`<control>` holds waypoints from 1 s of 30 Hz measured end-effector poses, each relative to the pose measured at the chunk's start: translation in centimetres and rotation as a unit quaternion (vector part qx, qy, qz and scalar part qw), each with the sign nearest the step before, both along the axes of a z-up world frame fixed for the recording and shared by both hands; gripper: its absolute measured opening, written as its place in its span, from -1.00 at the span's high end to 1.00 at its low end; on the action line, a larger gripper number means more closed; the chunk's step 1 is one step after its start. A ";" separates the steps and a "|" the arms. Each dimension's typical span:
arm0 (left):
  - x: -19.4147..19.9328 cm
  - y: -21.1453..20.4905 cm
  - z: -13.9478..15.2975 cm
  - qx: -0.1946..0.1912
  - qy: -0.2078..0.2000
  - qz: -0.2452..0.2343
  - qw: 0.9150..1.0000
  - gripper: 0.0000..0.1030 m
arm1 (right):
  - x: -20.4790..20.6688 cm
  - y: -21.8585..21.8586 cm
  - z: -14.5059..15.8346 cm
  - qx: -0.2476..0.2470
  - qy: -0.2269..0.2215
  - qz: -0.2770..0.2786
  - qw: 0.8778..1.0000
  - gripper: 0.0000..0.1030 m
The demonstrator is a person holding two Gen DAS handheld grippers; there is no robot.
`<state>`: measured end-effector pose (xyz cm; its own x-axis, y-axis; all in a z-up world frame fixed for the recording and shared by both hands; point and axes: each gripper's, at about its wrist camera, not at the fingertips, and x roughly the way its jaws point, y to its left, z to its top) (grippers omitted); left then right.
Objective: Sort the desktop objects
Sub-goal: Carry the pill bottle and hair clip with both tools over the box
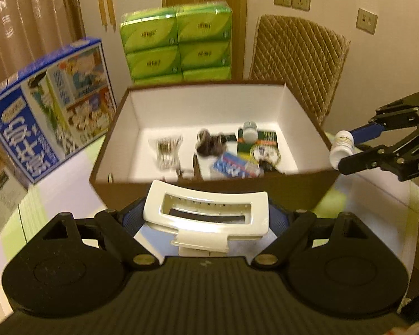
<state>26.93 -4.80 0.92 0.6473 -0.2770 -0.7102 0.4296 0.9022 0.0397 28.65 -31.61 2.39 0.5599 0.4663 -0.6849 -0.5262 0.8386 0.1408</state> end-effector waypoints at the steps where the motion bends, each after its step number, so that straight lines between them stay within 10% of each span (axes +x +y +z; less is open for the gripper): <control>1: 0.6 -0.3 0.2 0.001 -0.002 -0.001 1.000 -0.66 | 0.5 -0.1 0.2 -0.003 -0.005 -0.002 1.000 0.15; 30: 17.8 -2.4 -5.6 0.050 0.083 0.084 0.992 -0.66 | 15.7 -1.1 -5.3 -0.089 0.058 -0.005 0.994 0.15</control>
